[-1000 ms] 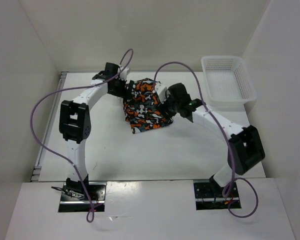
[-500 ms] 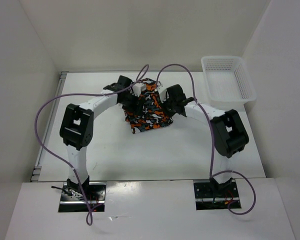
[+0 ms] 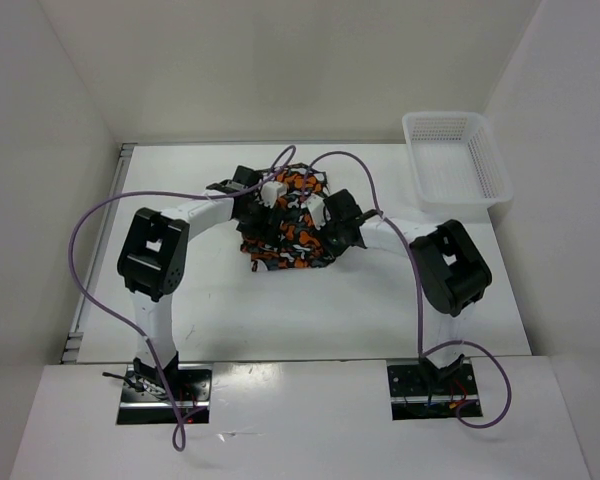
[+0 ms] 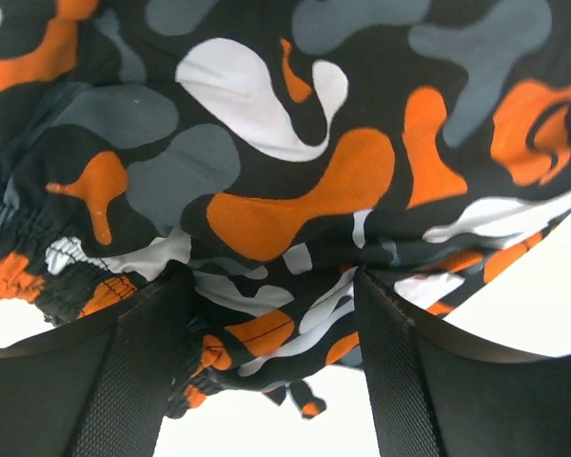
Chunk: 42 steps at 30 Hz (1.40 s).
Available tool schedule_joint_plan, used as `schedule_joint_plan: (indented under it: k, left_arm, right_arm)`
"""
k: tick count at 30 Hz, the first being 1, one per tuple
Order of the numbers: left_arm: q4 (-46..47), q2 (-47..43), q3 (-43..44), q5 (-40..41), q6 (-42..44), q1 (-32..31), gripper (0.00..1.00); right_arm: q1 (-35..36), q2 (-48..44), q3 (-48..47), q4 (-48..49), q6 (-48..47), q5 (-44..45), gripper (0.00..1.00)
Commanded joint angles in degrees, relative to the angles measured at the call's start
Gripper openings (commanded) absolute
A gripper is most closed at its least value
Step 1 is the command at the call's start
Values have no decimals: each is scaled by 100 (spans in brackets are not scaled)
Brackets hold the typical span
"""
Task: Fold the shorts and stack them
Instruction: Fold the shorts
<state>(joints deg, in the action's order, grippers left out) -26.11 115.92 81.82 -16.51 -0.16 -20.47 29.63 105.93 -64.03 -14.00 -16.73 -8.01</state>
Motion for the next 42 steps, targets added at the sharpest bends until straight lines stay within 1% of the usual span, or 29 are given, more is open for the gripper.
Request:
schedule_joint_plan:
  k: [1, 6, 9, 11, 13, 15, 16, 18, 19, 20, 22, 23, 25, 29, 32, 35, 37, 38, 40, 41, 42]
  left_arm:
    - [-553, -42, -421, 184, 16, -10, 76]
    - [-720, -333, -799, 105, 16, -10, 78]
    - [-843, -587, -1062, -115, 16, -10, 78]
    - [-843, -719, -1177, -115, 16, -10, 79]
    - [-791, -772, -1230, -54, 16, -10, 79]
    - [-738, -772, -1230, 17, 16, -10, 79]
    - [-738, -772, -1169, 77, 16, -10, 79]
    - [-686, -720, -1099, 130, 16, -10, 79]
    - [-685, -720, -1098, 183, 16, -10, 79]
    - [-685, -720, -1029, 253, 16, -10, 79]
    - [-685, -789, -1028, 323, 16, -10, 79]
    - [-685, -790, -976, 376, 16, -10, 79]
    - [-685, -912, -975, 377, 16, -10, 79]
    - [-808, -1063, -922, 377, 16, -10, 79]
    - [-861, -1290, -922, 316, 16, -10, 79]
    - [-922, -1344, -984, 202, 16, -10, 79]
    - [-922, -1344, -984, 201, 16, -10, 79]
    - [-922, -1344, -984, 262, 16, -10, 79]
    - [-984, -1282, -1036, 411, 16, -10, 79]
    - [-984, -1282, -1037, 490, 16, -10, 79]
    - [-1036, -1282, -1098, 543, 16, -10, 79]
  right_arm:
    - [201, -300, 180, -191, 266, -314, 24]
    - [254, -731, 654, -349, 425, -456, 24]
    - [254, -951, 760, -463, 373, -237, 24]
    - [254, -1039, 559, -463, 197, -140, 24]
    - [97, -1092, 252, -385, 197, -69, 24]
    - [-18, -926, -371, -130, 197, 106, 23]
    - [-18, -716, -808, 10, 197, 107, 22]
    - [-18, -426, -1241, 11, 197, 28, 22]
    - [-18, -259, -1679, 11, 197, -42, 22]
    - [-18, 74, -1874, 11, 275, -43, 20]
    - [-18, 392, -2304, 64, 389, -95, 20]
    - [-18, 672, -2403, 125, 494, -95, 20]
    - [-18, 928, -2588, 205, 574, -16, 19]
    - [-71, 1412, -2807, 529, 916, 431, 14]
    - [-141, 1825, -3263, 740, 1294, 801, 13]
    - [-141, 2264, -3563, 741, 1357, 810, 13]
    - [-141, 2572, -3809, 688, 1593, 810, 13]
    - [-141, 2660, -3923, 688, 1681, 1010, 13]
    - [-141, 2862, -3994, 618, 1857, 1143, 13]
    - [-141, 2967, -4238, 478, 1927, 1379, 13]
    - [-141, 3116, -4432, 138, 2076, 1546, 13]
